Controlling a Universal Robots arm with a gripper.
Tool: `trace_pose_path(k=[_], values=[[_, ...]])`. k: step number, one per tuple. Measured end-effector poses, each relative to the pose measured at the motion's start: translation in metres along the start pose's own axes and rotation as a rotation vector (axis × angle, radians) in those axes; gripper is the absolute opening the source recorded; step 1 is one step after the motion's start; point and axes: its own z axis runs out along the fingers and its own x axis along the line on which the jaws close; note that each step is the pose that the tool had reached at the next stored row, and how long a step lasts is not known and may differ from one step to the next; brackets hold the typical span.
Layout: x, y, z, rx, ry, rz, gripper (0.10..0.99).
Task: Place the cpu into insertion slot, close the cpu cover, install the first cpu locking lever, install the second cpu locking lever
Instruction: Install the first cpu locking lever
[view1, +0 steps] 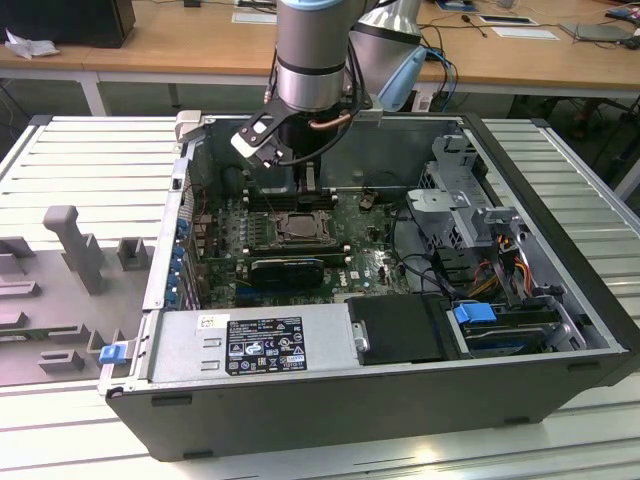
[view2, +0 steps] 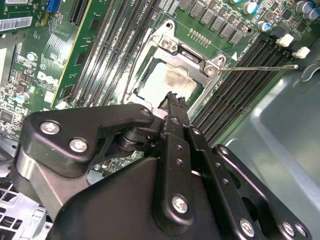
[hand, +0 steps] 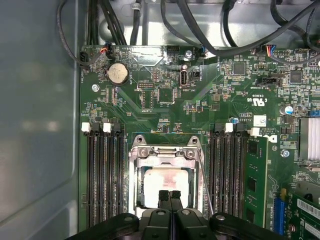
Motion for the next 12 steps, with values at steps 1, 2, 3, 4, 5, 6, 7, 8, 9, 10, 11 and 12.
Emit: trace_pose_path(k=[1, 2, 3, 4, 5, 6, 7, 8, 9, 10, 11, 12], values=[[0.0000, 0.0000, -0.0001, 0.000, -0.0001, 0.000, 0.106], [0.0000, 0.0000, -0.0002, 0.000, -0.0001, 0.000, 0.106], [0.0000, 0.0000, -0.0003, 0.000, -0.0001, 0.000, 0.106], [0.0000, 0.0000, -0.0005, 0.000, -0.0001, 0.000, 0.106], [0.0000, 0.0000, -0.0007, 0.000, -0.0001, 0.000, 0.106], [0.0000, 0.0000, -0.0009, 0.000, -0.0002, 0.000, 0.106], [0.0000, 0.0000, -0.0012, 0.000, -0.0001, 0.000, 0.106], [0.0000, 0.0000, -0.0015, 0.000, -0.0001, 0.000, 0.106], [0.0000, 0.0000, -0.0018, 0.000, -0.0002, 0.000, 0.106], [0.0000, 0.0000, -0.0021, 0.000, -0.0002, 0.000, 0.106], [0.0000, 0.0000, -0.0021, 0.000, -0.0001, 0.000, 0.106], [0.0000, 0.0000, -0.0023, 0.000, -0.0002, 0.000, 0.106]])
